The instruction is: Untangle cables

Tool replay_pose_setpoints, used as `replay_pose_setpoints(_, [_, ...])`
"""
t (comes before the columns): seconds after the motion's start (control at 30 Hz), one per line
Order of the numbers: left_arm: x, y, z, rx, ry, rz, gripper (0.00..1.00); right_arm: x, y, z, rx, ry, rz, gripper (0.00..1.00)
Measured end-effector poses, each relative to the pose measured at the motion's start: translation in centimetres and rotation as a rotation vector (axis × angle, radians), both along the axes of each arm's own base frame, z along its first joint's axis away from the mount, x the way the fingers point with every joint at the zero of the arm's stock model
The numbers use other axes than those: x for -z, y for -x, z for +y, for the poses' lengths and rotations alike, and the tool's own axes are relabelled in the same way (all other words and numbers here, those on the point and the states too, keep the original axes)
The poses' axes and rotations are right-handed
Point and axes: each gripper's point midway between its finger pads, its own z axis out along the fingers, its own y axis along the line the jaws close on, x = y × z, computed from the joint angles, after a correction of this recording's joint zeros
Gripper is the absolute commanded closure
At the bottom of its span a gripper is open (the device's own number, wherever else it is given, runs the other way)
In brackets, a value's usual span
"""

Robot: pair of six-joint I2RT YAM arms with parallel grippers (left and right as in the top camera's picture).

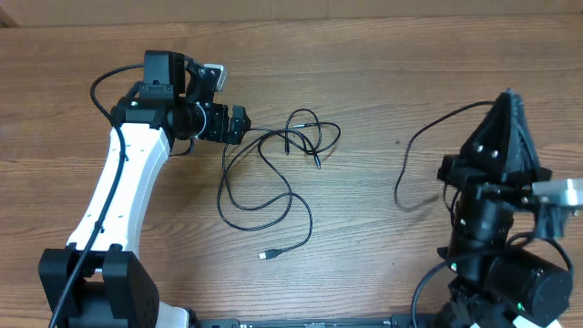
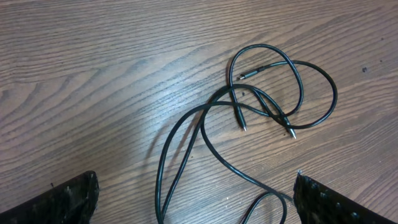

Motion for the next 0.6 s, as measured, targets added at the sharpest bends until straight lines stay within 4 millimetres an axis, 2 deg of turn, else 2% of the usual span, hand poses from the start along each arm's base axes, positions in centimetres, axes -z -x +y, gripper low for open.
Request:
replay_pose_setpoints(0.17, [0.0,0.0,0.0,0.0,0.0,0.0,0.0,1.9,-2.6,-2.8,0.239,0.134,0.115,0.96])
replay_pose_setpoints(0.37, [0.0,0.0,0.0,0.0,0.0,0.0,0.0,5.9,-8.5,-5.1,0.42,0.301,0.368,0.96])
replay_pose_setpoints(0.53, [0.0,0.0,0.0,0.0,0.0,0.0,0.0,6.6,-13.0,-6.6,0.493,0.379,0.518,0.96])
replay_pose_setpoints(0.6, [0.0,0.0,0.0,0.0,0.0,0.0,0.0,6.2,-15.2,-7.2,0.498,0.419,0.571,0.96])
